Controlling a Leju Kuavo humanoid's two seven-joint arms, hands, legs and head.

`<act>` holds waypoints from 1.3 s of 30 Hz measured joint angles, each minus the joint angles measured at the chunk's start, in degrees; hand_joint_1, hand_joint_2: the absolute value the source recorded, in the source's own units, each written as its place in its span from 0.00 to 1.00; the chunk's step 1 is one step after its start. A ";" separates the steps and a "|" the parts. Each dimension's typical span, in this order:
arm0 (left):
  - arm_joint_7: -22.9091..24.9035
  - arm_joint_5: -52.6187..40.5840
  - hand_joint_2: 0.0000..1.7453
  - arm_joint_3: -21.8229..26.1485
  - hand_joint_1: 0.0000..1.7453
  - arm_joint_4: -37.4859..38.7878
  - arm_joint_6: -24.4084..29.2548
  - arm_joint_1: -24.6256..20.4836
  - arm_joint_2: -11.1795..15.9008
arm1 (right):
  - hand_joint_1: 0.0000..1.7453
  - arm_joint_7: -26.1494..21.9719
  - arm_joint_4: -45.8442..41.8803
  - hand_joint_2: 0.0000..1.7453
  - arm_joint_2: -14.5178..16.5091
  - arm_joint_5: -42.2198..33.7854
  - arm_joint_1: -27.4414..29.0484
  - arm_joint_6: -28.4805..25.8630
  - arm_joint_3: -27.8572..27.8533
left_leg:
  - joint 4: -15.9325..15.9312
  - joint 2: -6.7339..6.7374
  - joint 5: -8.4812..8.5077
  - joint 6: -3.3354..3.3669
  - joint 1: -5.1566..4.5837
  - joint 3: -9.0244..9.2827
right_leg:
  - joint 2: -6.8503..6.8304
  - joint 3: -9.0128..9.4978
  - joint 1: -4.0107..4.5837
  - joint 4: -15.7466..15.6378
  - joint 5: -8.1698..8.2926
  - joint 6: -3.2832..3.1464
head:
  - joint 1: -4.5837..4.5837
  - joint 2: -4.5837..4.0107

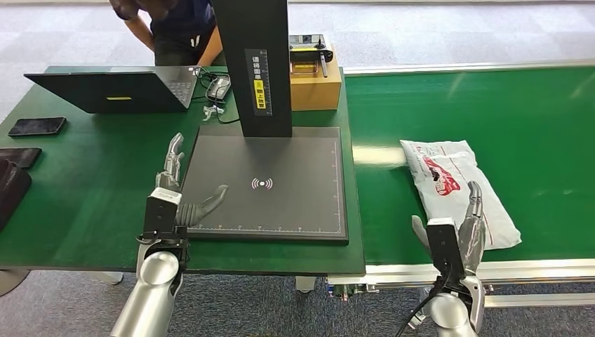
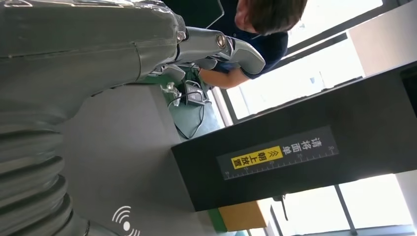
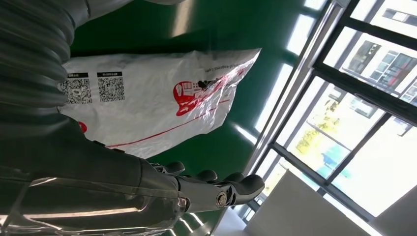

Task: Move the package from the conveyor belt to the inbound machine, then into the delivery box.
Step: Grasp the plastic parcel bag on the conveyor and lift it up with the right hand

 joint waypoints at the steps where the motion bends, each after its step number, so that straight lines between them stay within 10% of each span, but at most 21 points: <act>1: 0.03 -0.03 1.00 0.15 0.00 -0.01 0.07 0.11 -0.01 | 0.00 0.04 0.78 1.00 -0.23 0.23 -0.32 0.02 -0.47 | 0.00 0.00 0.00 0.00 0.00 0.00 | 0.00 0.00 0.00 0.00 0.00 0.00 | -0.01 0.00; 39: 0.33 -0.02 1.00 1.34 0.00 -0.90 0.28 1.79 -0.32 | 0.00 3.16 32.96 1.00 -6.71 3.70 -15.36 -0.74 -6.00 | 0.03 0.00 0.01 0.02 -0.01 -0.02 | -0.01 -0.02 -0.02 0.00 0.03 0.03 | -0.01 0.00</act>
